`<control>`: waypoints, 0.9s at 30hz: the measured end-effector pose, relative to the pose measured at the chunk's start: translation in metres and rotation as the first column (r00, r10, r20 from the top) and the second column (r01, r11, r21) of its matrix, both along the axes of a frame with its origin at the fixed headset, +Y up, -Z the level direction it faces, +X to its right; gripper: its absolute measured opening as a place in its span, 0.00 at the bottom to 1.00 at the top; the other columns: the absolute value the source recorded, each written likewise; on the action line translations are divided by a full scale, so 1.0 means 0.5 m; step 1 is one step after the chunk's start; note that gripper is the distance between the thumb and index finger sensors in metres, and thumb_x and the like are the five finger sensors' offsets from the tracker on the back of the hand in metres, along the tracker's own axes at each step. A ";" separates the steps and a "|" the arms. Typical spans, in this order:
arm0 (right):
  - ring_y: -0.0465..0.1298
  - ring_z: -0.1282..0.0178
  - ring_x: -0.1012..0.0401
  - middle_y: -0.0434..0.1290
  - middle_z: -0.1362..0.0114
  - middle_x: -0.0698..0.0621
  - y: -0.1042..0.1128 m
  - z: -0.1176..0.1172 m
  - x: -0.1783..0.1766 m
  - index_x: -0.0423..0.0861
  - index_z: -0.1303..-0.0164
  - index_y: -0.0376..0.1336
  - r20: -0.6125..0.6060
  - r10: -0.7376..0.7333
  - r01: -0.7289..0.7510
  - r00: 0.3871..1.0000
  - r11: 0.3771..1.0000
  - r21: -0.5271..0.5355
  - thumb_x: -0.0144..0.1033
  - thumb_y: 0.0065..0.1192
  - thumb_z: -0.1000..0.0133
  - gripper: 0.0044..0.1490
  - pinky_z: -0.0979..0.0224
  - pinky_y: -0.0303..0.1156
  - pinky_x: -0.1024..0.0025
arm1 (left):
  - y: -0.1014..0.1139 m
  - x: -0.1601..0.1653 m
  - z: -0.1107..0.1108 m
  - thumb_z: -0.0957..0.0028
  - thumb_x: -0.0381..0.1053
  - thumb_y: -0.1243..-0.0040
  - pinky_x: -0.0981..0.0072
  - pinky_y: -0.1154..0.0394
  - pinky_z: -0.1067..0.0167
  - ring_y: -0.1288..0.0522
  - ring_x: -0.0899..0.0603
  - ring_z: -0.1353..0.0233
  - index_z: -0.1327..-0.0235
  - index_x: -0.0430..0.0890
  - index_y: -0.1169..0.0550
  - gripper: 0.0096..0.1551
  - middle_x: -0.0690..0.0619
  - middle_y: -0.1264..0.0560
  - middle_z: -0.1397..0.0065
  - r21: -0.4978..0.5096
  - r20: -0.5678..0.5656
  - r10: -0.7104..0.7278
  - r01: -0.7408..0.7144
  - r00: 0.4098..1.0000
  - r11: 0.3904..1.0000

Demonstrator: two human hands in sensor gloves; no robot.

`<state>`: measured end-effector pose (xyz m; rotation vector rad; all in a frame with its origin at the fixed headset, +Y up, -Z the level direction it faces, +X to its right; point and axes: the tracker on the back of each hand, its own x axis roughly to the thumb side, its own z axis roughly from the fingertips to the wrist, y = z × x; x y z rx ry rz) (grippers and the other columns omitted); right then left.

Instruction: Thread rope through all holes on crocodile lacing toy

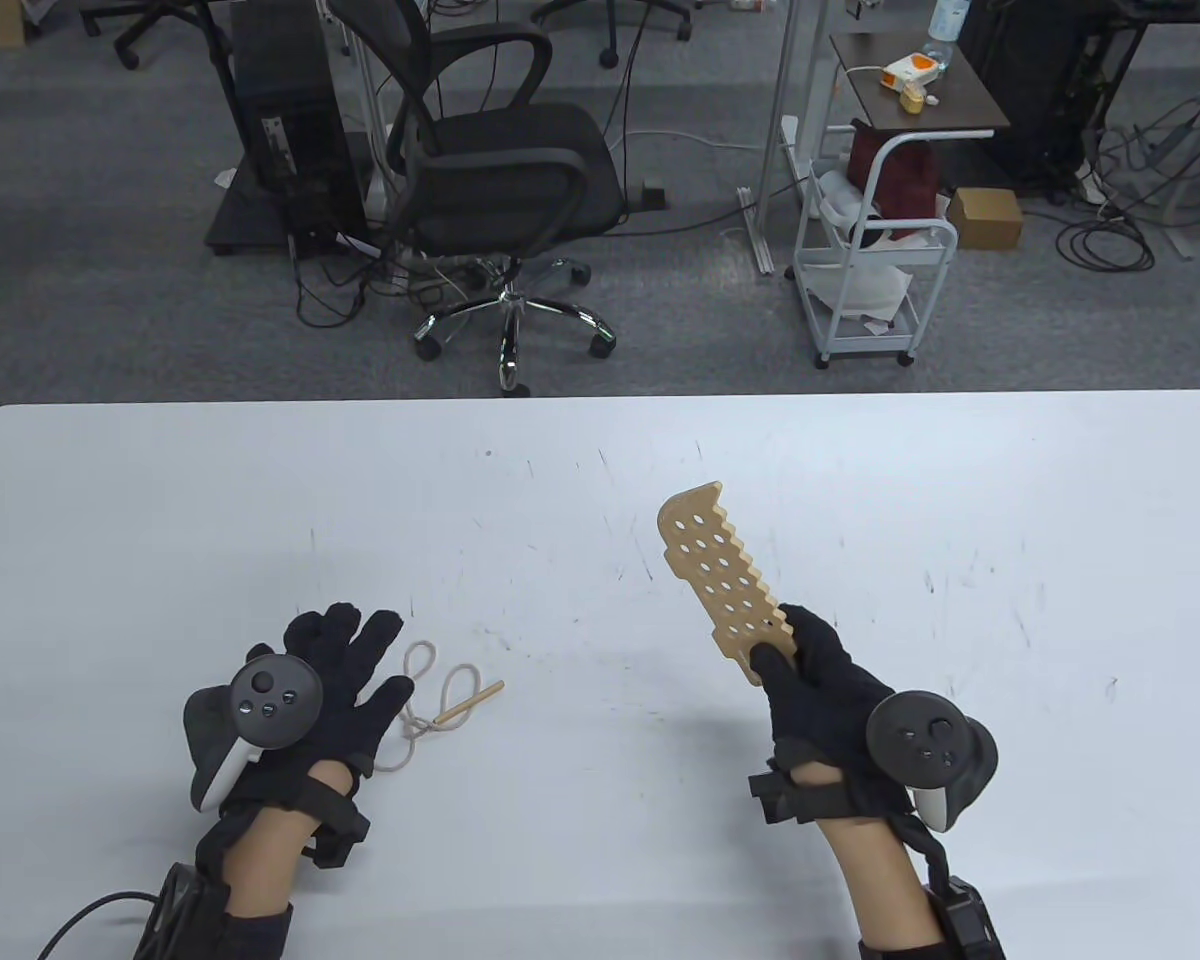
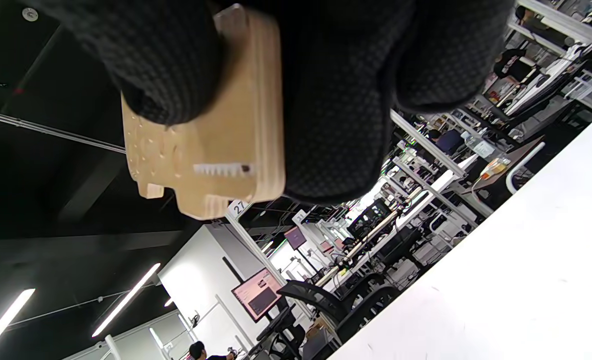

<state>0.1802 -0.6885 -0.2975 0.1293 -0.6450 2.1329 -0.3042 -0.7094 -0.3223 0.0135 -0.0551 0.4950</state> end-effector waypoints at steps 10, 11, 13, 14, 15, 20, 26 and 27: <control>0.87 0.56 0.54 0.80 0.45 0.52 -0.004 0.016 -0.017 0.45 0.38 0.65 -0.067 0.014 -0.012 0.998 0.999 0.031 0.41 0.70 0.50 0.31 0.49 0.78 0.55 | -0.002 0.001 0.001 0.55 0.71 0.42 0.32 0.63 0.24 0.53 0.37 0.13 0.24 0.73 0.37 0.41 0.54 0.45 0.12 0.006 -0.016 -0.011 0.011 1.000 1.000; 0.87 0.56 0.54 0.80 0.45 0.52 -0.003 0.017 -0.018 0.45 0.38 0.65 -0.067 0.016 -0.014 0.998 0.999 0.032 0.41 0.70 0.50 0.31 0.50 0.79 0.55 | -0.002 0.001 0.002 0.55 0.71 0.42 0.32 0.63 0.24 0.53 0.37 0.13 0.24 0.73 0.37 0.41 0.54 0.44 0.13 0.005 -0.018 -0.010 0.010 1.000 1.000; 0.87 0.56 0.54 0.80 0.45 0.52 -0.002 0.018 -0.019 0.45 0.38 0.65 -0.066 0.022 -0.019 0.998 0.999 0.038 0.41 0.70 0.50 0.31 0.50 0.78 0.55 | -0.003 0.002 0.003 0.55 0.71 0.42 0.31 0.63 0.24 0.53 0.37 0.13 0.24 0.73 0.36 0.40 0.54 0.44 0.13 0.004 -0.023 -0.008 0.008 1.000 1.000; 0.86 0.56 0.54 0.80 0.45 0.52 -0.002 0.018 -0.020 0.45 0.38 0.65 -0.069 0.018 -0.015 0.997 0.999 0.038 0.41 0.70 0.50 0.31 0.50 0.78 0.55 | -0.003 0.002 0.004 0.55 0.71 0.42 0.31 0.63 0.24 0.53 0.37 0.13 0.24 0.73 0.36 0.40 0.53 0.44 0.13 0.006 -0.026 -0.010 0.010 1.000 1.000; 0.86 0.55 0.54 0.80 0.45 0.52 -0.004 0.018 -0.021 0.45 0.38 0.65 -0.076 0.012 -0.010 0.997 0.999 0.033 0.41 0.70 0.50 0.31 0.50 0.78 0.55 | -0.002 0.003 0.004 0.55 0.71 0.42 0.31 0.63 0.24 0.52 0.36 0.13 0.24 0.73 0.36 0.40 0.54 0.44 0.13 0.010 -0.030 -0.014 0.014 0.999 1.000; 0.86 0.55 0.54 0.80 0.45 0.52 -0.009 0.014 -0.029 0.45 0.38 0.65 -0.098 0.013 -0.011 0.995 1.000 0.022 0.41 0.70 0.50 0.31 0.48 0.78 0.54 | -0.002 0.005 0.010 0.55 0.71 0.42 0.31 0.62 0.24 0.52 0.36 0.13 0.24 0.73 0.35 0.40 0.53 0.43 0.13 0.001 -0.051 -0.011 0.012 0.999 1.000; 0.86 0.55 0.54 0.80 0.45 0.52 -0.018 0.002 -0.033 0.45 0.38 0.64 -0.112 0.012 -0.013 0.994 1.000 -0.004 0.41 0.70 0.50 0.31 0.48 0.78 0.54 | 0.008 0.019 -0.002 0.55 0.71 0.42 0.32 0.62 0.23 0.51 0.36 0.13 0.24 0.73 0.35 0.40 0.53 0.43 0.13 -0.062 -0.060 -0.070 0.066 0.996 0.996; 0.86 0.55 0.54 0.80 0.45 0.52 -0.018 0.001 -0.033 0.45 0.38 0.64 -0.112 0.012 -0.013 0.994 1.000 -0.007 0.41 0.70 0.50 0.31 0.48 0.78 0.54 | 0.010 0.022 -0.004 0.54 0.71 0.42 0.32 0.62 0.23 0.51 0.36 0.13 0.24 0.73 0.35 0.40 0.53 0.43 0.13 -0.071 -0.058 -0.080 0.076 0.995 0.995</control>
